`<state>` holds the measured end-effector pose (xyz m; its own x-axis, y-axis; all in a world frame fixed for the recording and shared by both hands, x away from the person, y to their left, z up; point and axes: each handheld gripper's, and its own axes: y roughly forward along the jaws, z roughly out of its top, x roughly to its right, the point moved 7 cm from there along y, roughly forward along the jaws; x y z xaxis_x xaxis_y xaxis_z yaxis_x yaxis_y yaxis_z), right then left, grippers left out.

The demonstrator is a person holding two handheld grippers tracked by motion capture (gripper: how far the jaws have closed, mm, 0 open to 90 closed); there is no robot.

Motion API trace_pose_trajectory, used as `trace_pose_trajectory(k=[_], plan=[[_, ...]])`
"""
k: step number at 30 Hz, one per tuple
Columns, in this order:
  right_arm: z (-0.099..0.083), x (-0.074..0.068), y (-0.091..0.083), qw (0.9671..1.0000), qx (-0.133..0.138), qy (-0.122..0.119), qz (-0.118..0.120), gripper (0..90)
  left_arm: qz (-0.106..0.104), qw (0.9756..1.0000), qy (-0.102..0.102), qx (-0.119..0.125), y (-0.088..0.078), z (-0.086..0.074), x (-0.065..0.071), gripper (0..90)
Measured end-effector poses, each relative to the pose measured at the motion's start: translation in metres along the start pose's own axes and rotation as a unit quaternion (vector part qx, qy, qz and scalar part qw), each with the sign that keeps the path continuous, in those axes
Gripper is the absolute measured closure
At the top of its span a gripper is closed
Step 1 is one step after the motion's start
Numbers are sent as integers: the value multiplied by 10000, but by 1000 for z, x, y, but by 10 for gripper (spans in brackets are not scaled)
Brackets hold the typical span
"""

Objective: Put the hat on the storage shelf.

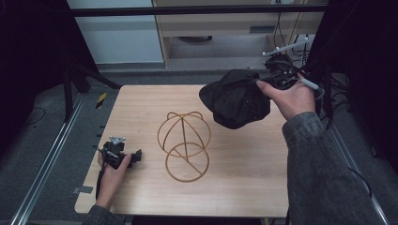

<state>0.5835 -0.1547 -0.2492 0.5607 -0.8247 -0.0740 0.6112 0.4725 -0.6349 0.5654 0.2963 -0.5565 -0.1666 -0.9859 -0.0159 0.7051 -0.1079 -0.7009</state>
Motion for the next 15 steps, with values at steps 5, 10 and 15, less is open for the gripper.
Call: trace_pose_trajectory(k=[5, 10, 15], plan=[[10, -9, 0, 9999, 88, -36, 71, 871, 0, 10000, 1, 0, 0, 0, 0, 0], [21, -21, -4, 9996, 183, -107, 197, 872, -4, 10000, 4, 2, 0, 0, 0, 0], [29, -35, -5, 9989, 276, -158, 338, 872, -9, 10000, 4, 2, 0, 0, 0, 0]])
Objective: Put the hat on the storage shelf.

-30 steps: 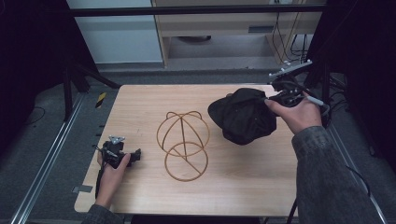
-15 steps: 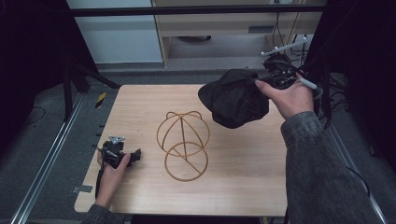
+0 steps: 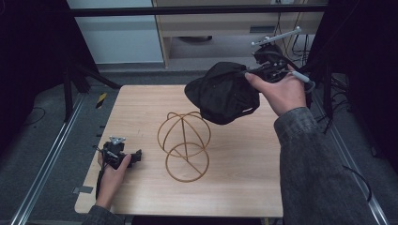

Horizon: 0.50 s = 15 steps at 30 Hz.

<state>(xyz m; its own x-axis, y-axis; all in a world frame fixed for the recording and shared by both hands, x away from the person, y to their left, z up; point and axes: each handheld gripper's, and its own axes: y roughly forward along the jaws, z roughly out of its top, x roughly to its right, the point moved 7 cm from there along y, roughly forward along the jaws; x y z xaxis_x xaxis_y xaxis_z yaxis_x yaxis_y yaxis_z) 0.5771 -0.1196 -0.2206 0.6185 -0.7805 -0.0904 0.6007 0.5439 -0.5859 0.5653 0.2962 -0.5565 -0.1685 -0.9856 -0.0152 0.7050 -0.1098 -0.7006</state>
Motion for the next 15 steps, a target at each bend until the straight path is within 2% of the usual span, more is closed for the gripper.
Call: trace_pose_trajectory(k=[15], plan=[[15, -49, 13, 9981, 50, -289, 537, 872, -2, 10000, 8, -2, 0, 0, 0, 0]])
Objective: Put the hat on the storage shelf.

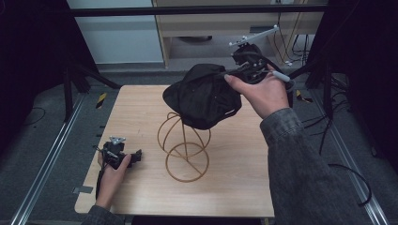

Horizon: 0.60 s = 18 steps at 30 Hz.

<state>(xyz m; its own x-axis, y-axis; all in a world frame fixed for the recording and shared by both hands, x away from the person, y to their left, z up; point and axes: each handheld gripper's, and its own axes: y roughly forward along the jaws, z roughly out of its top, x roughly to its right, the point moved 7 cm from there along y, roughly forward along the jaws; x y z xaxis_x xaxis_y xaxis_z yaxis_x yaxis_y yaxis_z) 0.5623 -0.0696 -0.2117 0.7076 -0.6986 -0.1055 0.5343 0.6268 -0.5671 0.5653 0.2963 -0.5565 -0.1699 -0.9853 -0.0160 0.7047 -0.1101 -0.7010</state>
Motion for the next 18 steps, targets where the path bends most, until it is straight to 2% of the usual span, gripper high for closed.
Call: trace_pose_trajectory(k=[7, 18], plan=[[3, -17, 6, 9996, 23, -86, 269, 871, 1, 10000, -11, 11, 0, 0, 0, 0], [-1, -37, 16, 9984, -56, -229, 509, 871, -17, 10000, 0, 10, 0, 0, 0, 0]])
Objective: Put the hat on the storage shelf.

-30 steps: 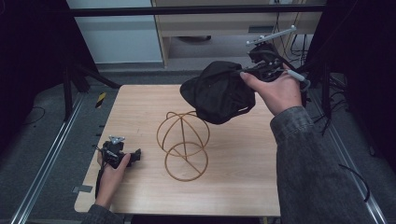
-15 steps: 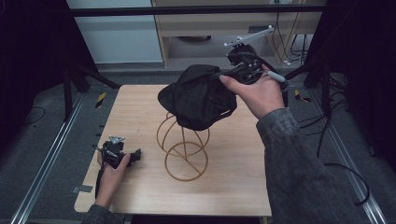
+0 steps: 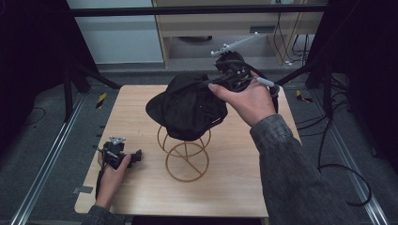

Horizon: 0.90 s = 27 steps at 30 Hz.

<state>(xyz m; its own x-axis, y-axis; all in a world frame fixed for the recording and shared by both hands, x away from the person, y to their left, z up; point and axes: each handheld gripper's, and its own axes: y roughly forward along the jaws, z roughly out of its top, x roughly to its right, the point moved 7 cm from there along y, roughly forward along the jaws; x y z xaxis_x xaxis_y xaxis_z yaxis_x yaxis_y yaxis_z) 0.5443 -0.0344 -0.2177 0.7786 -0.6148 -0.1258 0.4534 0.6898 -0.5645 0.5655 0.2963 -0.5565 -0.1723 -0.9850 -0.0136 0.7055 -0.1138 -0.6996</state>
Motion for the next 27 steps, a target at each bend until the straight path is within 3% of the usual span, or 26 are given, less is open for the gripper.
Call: trace_pose_trajectory(k=[7, 27], plan=[[-2, -8, -1, 9999, -32, -81, 92, 871, -6, 10000, 6, 1, 0, 0, 0, 0], [-28, -14, 10, 9992, -287, -138, 247, 869, -9, 10000, 13, 4, 0, 0, 0, 0]])
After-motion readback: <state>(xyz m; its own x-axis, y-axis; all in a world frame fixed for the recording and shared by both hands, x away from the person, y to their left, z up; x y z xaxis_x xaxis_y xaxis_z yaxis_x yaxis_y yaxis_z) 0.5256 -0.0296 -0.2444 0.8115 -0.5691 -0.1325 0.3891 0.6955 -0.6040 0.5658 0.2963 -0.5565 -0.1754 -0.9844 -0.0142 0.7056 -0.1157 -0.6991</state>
